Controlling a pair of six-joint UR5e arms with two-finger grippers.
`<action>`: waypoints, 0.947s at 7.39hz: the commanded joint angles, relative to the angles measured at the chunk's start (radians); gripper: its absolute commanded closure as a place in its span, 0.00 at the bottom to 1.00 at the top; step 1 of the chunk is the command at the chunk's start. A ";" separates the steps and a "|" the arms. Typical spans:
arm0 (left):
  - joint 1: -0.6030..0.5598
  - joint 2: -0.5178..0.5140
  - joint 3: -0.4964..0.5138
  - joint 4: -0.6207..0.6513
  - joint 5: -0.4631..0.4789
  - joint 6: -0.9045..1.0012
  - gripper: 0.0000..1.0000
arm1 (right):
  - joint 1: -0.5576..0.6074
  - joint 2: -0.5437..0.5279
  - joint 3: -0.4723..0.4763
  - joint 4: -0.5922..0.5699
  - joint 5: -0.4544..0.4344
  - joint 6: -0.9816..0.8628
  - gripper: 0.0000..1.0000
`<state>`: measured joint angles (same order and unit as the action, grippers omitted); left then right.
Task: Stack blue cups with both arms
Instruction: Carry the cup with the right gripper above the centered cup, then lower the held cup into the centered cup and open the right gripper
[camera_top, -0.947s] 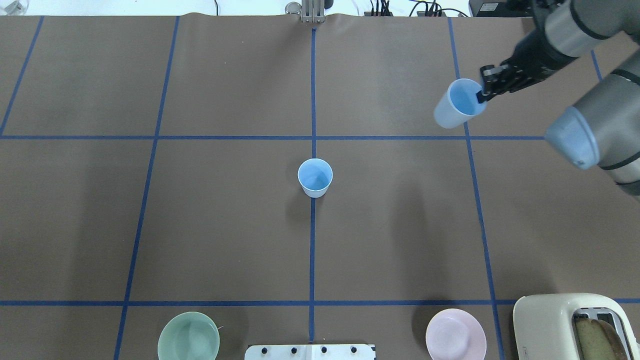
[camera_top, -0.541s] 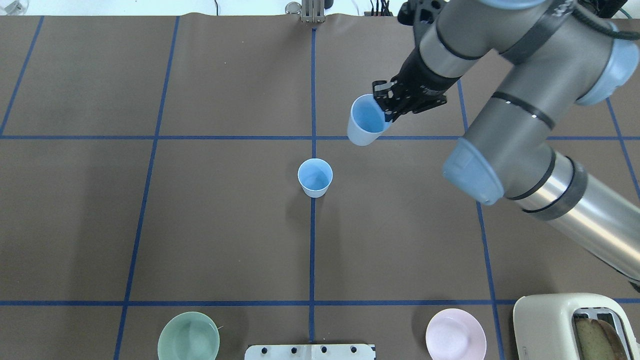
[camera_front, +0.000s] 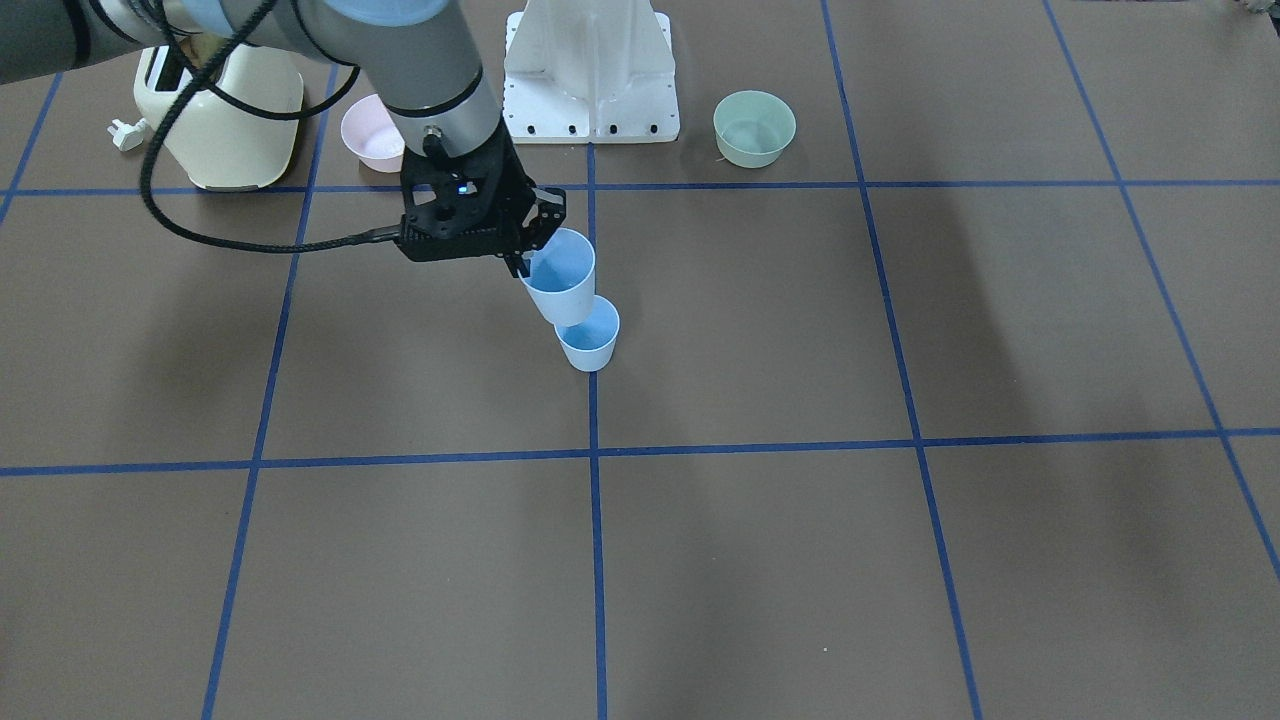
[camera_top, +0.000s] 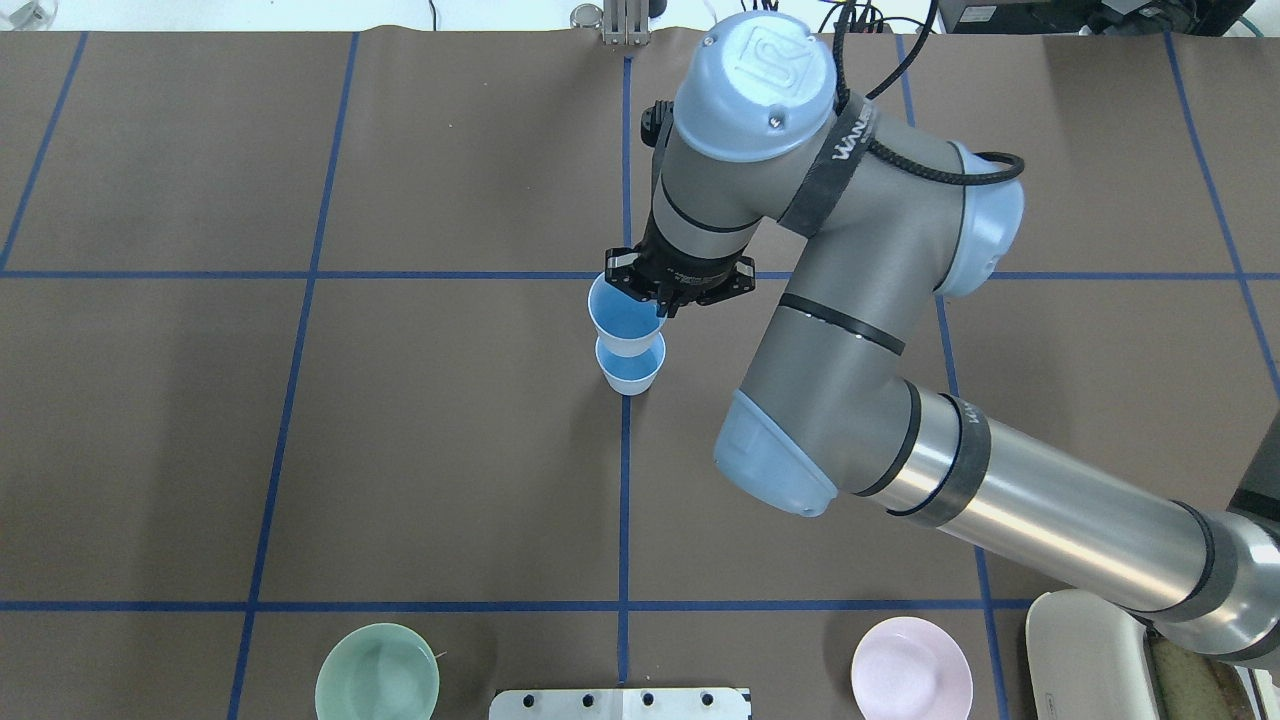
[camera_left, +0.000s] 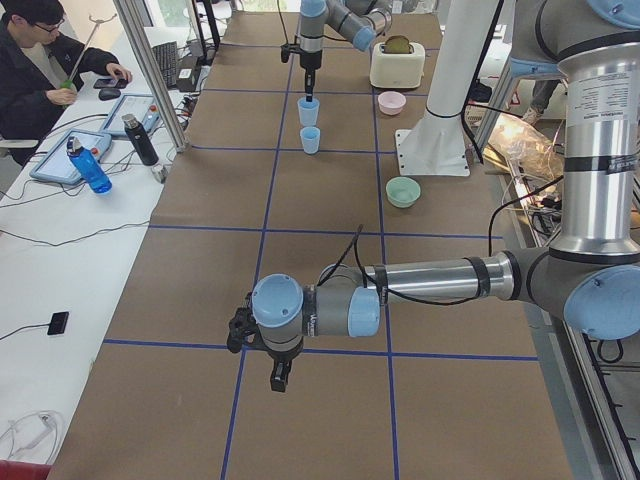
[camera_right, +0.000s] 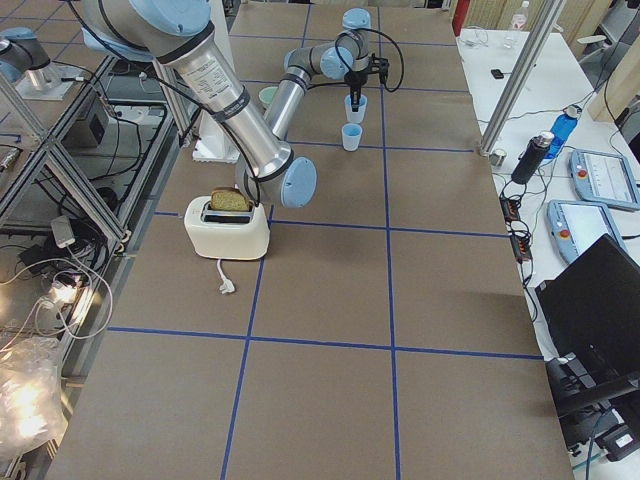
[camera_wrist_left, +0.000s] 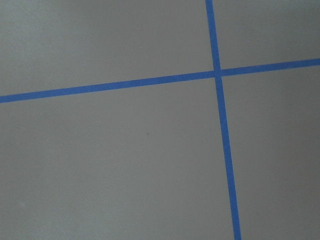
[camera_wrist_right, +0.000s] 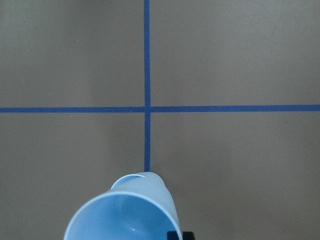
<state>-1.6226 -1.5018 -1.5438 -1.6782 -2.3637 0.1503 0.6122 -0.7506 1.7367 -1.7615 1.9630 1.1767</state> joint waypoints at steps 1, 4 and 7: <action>0.001 0.000 0.002 0.000 0.000 0.000 0.02 | -0.022 0.005 -0.042 -0.001 -0.015 0.004 1.00; 0.001 0.000 0.002 0.000 0.000 0.000 0.02 | -0.040 0.004 -0.084 0.007 -0.025 0.001 1.00; 0.001 -0.001 0.004 0.000 0.001 0.000 0.02 | -0.051 -0.007 -0.132 0.107 -0.026 0.003 0.61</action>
<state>-1.6214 -1.5026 -1.5412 -1.6782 -2.3625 0.1503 0.5646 -0.7545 1.6319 -1.7055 1.9377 1.1788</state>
